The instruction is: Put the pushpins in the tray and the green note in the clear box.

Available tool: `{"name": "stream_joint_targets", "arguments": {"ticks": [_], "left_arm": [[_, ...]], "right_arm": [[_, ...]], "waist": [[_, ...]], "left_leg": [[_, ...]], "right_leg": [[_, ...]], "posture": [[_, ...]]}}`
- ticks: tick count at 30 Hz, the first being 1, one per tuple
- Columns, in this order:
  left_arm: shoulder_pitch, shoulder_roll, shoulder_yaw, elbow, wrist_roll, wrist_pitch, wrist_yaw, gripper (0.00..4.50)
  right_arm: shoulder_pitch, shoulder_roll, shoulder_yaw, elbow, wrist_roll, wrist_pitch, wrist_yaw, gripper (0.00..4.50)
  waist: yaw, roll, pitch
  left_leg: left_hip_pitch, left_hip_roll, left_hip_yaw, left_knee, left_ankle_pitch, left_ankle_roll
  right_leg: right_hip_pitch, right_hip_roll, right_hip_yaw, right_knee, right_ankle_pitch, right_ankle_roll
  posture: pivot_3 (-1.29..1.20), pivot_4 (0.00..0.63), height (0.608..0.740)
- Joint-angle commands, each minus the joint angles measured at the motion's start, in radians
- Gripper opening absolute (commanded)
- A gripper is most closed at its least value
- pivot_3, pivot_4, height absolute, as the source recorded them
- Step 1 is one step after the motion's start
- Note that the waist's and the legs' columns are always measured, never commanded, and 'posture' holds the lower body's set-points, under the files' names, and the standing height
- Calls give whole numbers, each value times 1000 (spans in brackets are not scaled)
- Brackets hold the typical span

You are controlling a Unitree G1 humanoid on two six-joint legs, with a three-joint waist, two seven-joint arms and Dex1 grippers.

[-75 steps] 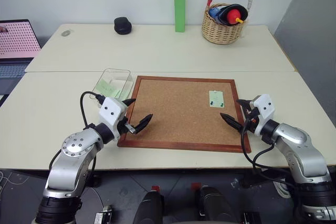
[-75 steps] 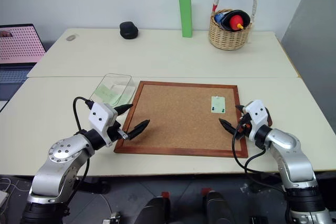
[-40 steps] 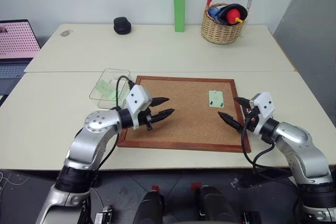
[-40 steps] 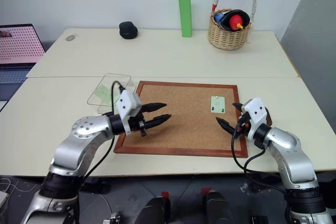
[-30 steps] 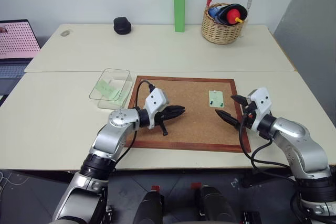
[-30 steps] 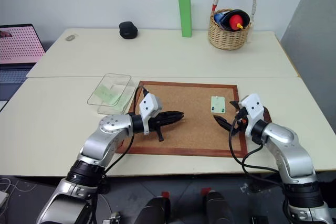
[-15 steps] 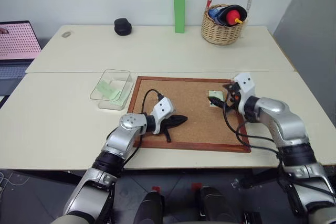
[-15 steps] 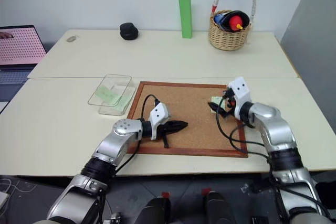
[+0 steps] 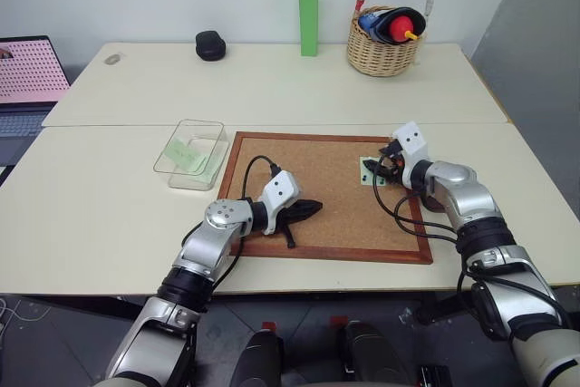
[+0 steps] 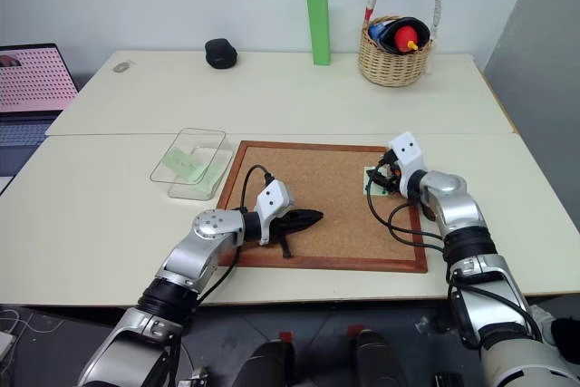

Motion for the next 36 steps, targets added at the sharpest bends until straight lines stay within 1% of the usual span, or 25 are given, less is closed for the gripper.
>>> {"name": "stream_joint_targets", "arguments": {"ticks": [1,7,10,11,17,29,33,36], "left_arm": [[28,14,-12,-8,22,23,-5,0],[31,14,-14,-8,27,28,-3,0],[30,17,-17,-3,33,33,-4,0],[30,18,-17,-1,35,35,-3,0],[24,18,-23,19,48,62,7,0],[24,17,-47,39,58,104,1,0],[24,17,-51,37,59,103,0,0],[25,18,-52,34,60,103,0,0]], "right_arm": [[-43,5,-12,20,-11,-44,13,1787],[-57,13,-18,45,-13,-57,18,778],[-61,10,-23,45,-12,-59,23,105],[-61,8,-25,44,-11,-58,25,41],[-48,-4,-39,-17,6,-36,36,41],[32,-31,-82,-253,47,83,26,41],[67,-57,-115,-345,65,139,11,41],[106,-100,-139,-432,81,191,21,41]], "waist": [[0,0,0],[0,0,0],[0,0,0],[0,0,0],[0,0,0],[0,1,-1],[0,1,-1],[1,2,-1]], "left_leg": [[0,0,0,0,0,0],[0,0,0,0,0,0],[0,0,0,0,0,0],[0,0,0,0,0,0],[1,0,0,0,0,0],[3,0,1,0,0,0],[3,0,1,0,0,0],[3,0,1,0,0,0]], "right_leg": [[0,0,0,0,0,0],[0,0,0,0,0,0],[0,0,0,0,0,0],[0,0,0,0,0,0],[0,0,1,0,0,0],[2,0,1,1,0,0],[2,0,1,1,0,0],[2,0,1,1,0,0]], "posture": [[0,150,740],[0,150,740],[0,150,740],[0,150,740],[0,150,740],[0,150,740],[0,150,740],[0,150,740]]}}
